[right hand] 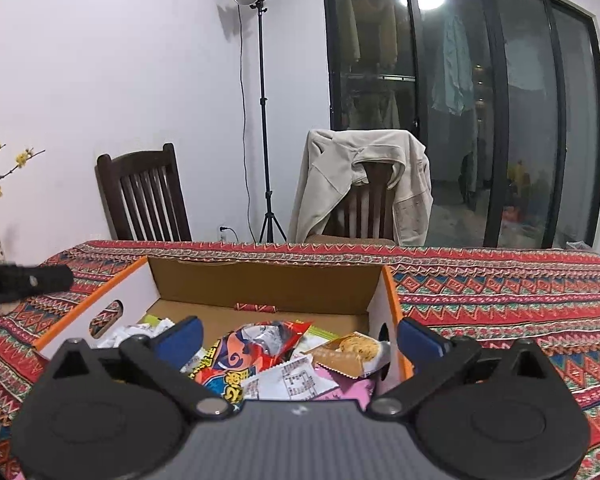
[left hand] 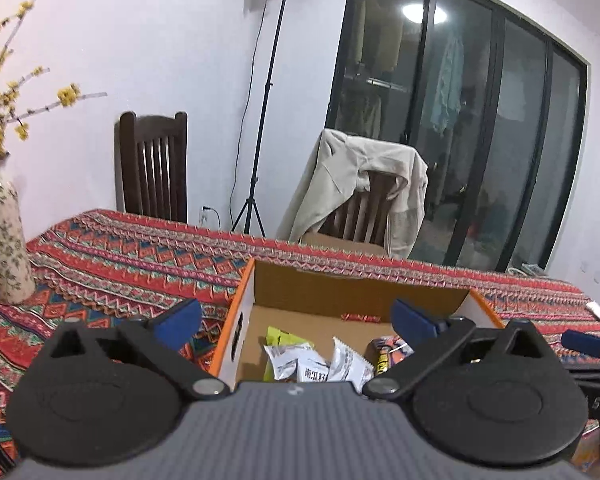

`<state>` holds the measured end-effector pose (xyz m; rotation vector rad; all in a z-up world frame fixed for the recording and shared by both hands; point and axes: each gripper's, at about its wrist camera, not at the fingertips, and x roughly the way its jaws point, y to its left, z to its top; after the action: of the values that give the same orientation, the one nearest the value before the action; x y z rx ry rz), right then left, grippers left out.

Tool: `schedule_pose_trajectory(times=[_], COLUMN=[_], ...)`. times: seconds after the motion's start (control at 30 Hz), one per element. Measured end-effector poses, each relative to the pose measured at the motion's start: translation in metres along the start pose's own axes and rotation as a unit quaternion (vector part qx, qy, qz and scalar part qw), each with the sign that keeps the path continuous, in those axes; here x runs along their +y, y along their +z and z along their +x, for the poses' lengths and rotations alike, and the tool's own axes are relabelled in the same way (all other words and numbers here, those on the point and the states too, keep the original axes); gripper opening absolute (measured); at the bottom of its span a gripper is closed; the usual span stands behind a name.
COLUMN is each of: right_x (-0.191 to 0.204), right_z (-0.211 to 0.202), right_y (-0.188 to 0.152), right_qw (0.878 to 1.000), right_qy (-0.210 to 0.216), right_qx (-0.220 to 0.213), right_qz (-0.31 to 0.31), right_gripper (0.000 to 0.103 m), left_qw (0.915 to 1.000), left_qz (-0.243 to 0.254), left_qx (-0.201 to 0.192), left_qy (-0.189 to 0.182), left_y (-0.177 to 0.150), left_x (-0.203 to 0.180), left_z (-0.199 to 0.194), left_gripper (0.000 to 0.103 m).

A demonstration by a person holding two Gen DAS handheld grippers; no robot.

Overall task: Organize snacks
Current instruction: 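Move both open tools back over the snack pile, then grasp a pink packet with the right tool while the left tool grasps another pink packet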

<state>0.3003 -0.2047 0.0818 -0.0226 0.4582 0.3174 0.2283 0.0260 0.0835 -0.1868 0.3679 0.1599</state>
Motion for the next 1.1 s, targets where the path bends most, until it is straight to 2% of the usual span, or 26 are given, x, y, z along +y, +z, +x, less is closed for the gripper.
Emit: schedule_pose_trajectory(times=[0.13, 0.33, 0.57, 0.77, 0.97, 1.1], right_x=[0.006, 0.019, 0.033, 0.042, 0.053, 0.060], right_z=[-0.019, -0.042, -0.060, -0.065, -0.053, -0.039], right_y=[0.003, -0.013, -0.048, -0.066, -0.068, -0.065], right_qw=[1.000, 0.998, 0.995, 0.992, 0.989, 0.988], right_qy=[0.011, 0.029, 0.043, 0.053, 0.050, 0.039], right_qx=[0.014, 0.040, 0.070, 0.093, 0.114, 0.127], right_qz=[-0.005, -0.030, -0.060, -0.067, -0.075, -0.075], right_gripper=[0.103, 0.103, 0.103, 0.103, 0.103, 0.103], left_qw=[0.9997, 0.9986, 0.9963, 0.9944, 0.9950, 0.9966], left_qz=[0.023, 0.047, 0.037, 0.022, 0.036, 0.033], left_qx=[-0.001, 0.023, 0.078, 0.103, 0.091, 0.075], left_qy=[-0.003, 0.006, 0.005, 0.006, 0.018, 0.011], left_y=[0.001, -0.019, -0.053, -0.082, -0.099, -0.098], left_x=[-0.001, 0.011, 0.035, 0.052, 0.053, 0.053], left_z=[-0.021, -0.040, -0.047, -0.050, -0.045, -0.047], left_gripper=[0.103, 0.103, 0.103, 0.103, 0.103, 0.103])
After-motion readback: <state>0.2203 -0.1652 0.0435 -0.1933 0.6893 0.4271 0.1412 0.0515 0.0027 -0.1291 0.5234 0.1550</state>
